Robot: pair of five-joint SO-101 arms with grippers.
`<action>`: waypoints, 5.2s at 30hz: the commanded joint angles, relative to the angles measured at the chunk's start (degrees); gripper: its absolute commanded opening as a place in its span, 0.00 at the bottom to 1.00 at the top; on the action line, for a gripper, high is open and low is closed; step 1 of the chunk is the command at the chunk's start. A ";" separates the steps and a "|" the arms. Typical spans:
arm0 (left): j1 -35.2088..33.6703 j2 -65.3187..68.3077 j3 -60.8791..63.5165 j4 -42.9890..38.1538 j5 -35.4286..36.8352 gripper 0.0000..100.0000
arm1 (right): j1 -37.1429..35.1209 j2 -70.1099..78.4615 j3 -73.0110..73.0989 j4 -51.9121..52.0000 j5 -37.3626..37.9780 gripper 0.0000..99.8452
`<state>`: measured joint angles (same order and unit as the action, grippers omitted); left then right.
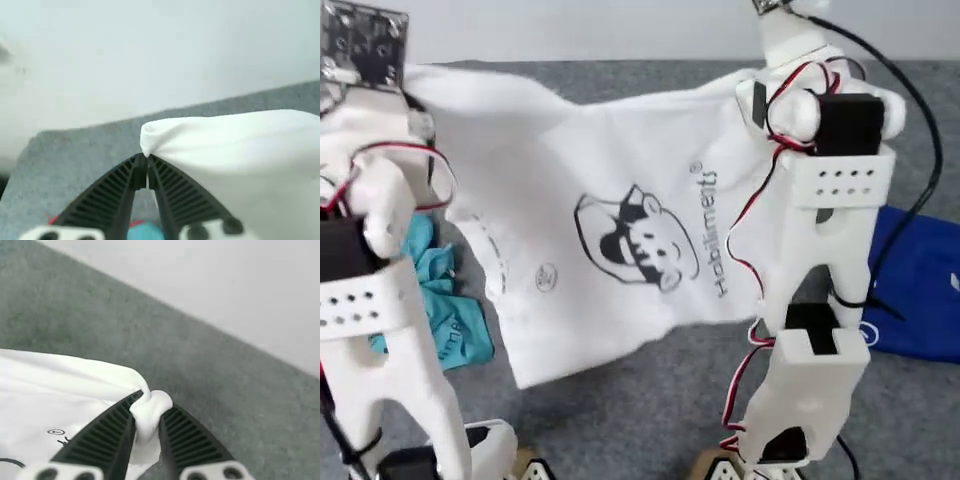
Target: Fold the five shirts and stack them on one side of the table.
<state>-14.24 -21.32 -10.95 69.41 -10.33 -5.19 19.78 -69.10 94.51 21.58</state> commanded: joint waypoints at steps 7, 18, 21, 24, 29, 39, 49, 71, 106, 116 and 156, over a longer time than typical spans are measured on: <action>5.98 10.46 -34.86 13.80 1.49 0.00 | 0.92 -11.47 -3.52 -4.00 0.70 0.01; 11.08 11.25 -56.22 19.34 1.49 0.00 | 2.86 -18.24 -3.16 7.16 4.84 0.01; 11.08 11.25 -58.86 21.80 1.41 0.00 | 5.58 -18.68 -1.14 8.31 4.75 0.01; 11.08 11.25 -60.53 25.58 1.41 0.00 | 9.01 -18.86 1.49 8.31 4.84 0.01; 11.08 11.16 -60.62 30.59 1.32 0.00 | 12.53 -18.86 2.37 8.40 5.36 0.01; 11.25 11.25 -53.32 31.03 1.41 0.00 | 12.09 -18.77 4.84 8.40 7.30 0.01; 11.60 11.16 -37.76 31.12 1.76 0.00 | 4.53 -18.86 6.51 8.31 7.30 0.01; -5.27 1.14 -36.35 31.03 1.49 0.00 | -7.43 -31.52 -6.07 -6.81 17.05 0.01; -5.27 0.70 -25.19 31.03 1.49 0.00 | 0.66 5.58 10.46 -0.57 7.91 0.23; -5.27 0.62 -20.88 31.03 1.67 0.00 | 10.77 14.46 15.03 7.52 7.74 0.23; -5.19 0.62 -16.13 31.12 1.41 0.00 | 13.76 29.32 15.03 0.48 3.96 0.23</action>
<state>-19.52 -19.65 -27.12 99.38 -9.27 8.18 54.24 -53.63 96.35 25.71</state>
